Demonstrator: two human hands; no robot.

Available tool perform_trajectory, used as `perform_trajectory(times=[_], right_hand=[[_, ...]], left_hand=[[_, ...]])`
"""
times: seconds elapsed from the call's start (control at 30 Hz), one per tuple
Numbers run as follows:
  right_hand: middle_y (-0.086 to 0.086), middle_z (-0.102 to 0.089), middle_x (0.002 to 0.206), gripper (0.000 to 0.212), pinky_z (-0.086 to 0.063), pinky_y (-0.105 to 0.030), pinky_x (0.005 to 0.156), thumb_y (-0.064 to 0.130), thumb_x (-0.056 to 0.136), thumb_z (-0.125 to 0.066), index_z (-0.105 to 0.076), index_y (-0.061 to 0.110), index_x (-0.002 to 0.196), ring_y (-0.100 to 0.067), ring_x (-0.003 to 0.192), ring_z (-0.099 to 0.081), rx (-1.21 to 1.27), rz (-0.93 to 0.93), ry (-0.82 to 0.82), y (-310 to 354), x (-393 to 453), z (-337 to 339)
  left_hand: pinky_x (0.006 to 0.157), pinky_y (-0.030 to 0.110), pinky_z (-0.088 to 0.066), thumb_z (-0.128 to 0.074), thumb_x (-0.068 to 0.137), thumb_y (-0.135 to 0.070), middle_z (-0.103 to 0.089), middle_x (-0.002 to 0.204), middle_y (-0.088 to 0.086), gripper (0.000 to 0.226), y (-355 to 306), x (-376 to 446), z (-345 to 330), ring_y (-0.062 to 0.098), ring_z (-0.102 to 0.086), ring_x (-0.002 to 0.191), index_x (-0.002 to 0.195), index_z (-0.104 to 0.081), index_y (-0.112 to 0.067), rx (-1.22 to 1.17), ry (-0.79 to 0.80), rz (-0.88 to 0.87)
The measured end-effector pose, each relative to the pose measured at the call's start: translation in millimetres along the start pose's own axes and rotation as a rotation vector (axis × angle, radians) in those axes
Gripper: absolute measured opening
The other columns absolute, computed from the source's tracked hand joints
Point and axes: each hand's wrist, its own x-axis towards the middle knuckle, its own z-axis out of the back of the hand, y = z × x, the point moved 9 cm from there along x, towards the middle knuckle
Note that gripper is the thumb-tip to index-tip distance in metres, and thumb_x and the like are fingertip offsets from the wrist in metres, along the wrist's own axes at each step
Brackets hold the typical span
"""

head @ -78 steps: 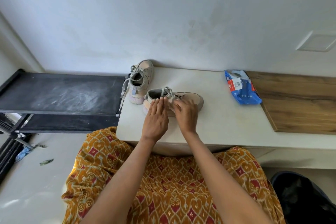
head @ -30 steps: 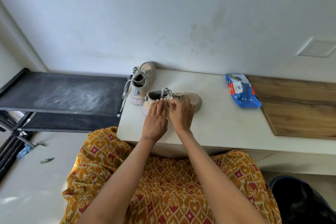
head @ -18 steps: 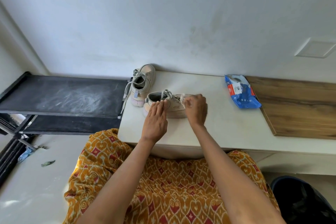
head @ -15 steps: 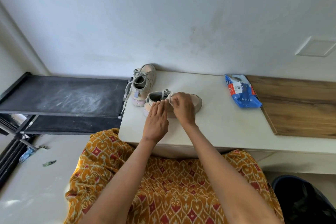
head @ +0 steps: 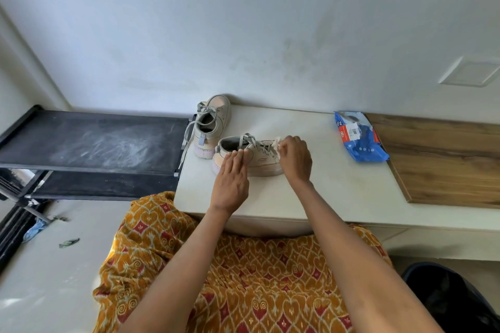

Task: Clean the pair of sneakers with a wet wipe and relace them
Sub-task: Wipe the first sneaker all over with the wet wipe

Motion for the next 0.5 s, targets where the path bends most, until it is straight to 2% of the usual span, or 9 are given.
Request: perform_trajectory(times=[0.1, 0.17, 0.27, 0.4, 0.43, 0.5], right_hand=[[-0.003, -0.065, 0.095, 0.017, -0.044, -0.036, 0.068, 0.010, 0.080, -0.065, -0.065, 0.017, 0.095, -0.028, 0.093, -0.058, -0.101, 0.170, 0.001, 7.8, -15.4, -9.3], [-0.004, -0.066, 0.091, 0.019, -0.043, -0.035, 0.064, 0.012, 0.078, -0.070, -0.068, 0.018, 0.096, -0.029, 0.087, -0.059, -0.170, 0.168, -0.049, -5.9, -16.0, -4.0], [-0.005, -0.063, 0.096, 0.015, -0.036, -0.034, 0.068, 0.014, 0.087, -0.060, -0.066, 0.017, 0.100, -0.028, 0.094, -0.054, -0.329, 0.164, 0.011, -15.9, 1.9, -6.6], [-0.004, -0.059, 0.106, 0.016, -0.036, -0.034, 0.081, 0.015, 0.090, -0.053, -0.065, 0.019, 0.100, -0.025, 0.108, -0.046, -0.189, -0.069, 0.042, -19.2, 21.7, -10.0], [-0.003, -0.059, 0.105, 0.017, -0.037, -0.034, 0.083, 0.015, 0.090, -0.053, -0.067, 0.020, 0.099, -0.025, 0.109, -0.046, -0.153, -0.046, 0.072, -13.7, 20.8, -14.2], [-0.003, -0.061, 0.105, 0.019, -0.038, -0.036, 0.085, 0.015, 0.090, -0.054, -0.070, 0.022, 0.098, -0.026, 0.107, -0.048, -0.116, 0.115, 0.144, -1.1, 13.3, -21.6]], left_hand=[[0.114, 0.039, -0.020, -0.034, 0.080, -0.013, -0.051, 0.132, 0.021, 0.060, -0.4, 0.0, 0.0, 0.034, -0.046, 0.122, 0.137, -0.038, 0.004, -0.002, -0.007, -0.019], [0.113, 0.038, -0.022, -0.034, 0.080, -0.014, -0.053, 0.129, 0.019, 0.059, 0.4, 2.2, 2.0, 0.033, -0.047, 0.119, 0.136, -0.040, 0.002, -0.003, -0.008, -0.006], [0.110, 0.037, -0.022, -0.034, 0.080, -0.016, -0.055, 0.125, 0.017, 0.057, 0.4, 6.9, 3.1, 0.033, -0.051, 0.113, 0.133, -0.046, -0.001, -0.021, 0.003, 0.025], [0.110, 0.038, -0.027, -0.033, 0.081, -0.019, -0.055, 0.124, 0.016, 0.057, -5.1, 10.8, 2.5, 0.032, -0.051, 0.111, 0.133, -0.046, -0.001, -0.009, 0.021, 0.047], [0.109, 0.038, -0.028, -0.032, 0.081, -0.019, -0.055, 0.123, 0.016, 0.057, -6.1, 11.0, 2.3, 0.032, -0.051, 0.111, 0.133, -0.045, -0.001, -0.004, 0.022, 0.050], [0.109, 0.038, -0.028, -0.033, 0.081, -0.019, -0.056, 0.122, 0.016, 0.056, -5.8, 11.1, 3.5, 0.032, -0.051, 0.110, 0.132, -0.046, -0.001, 0.020, 0.006, 0.047]])
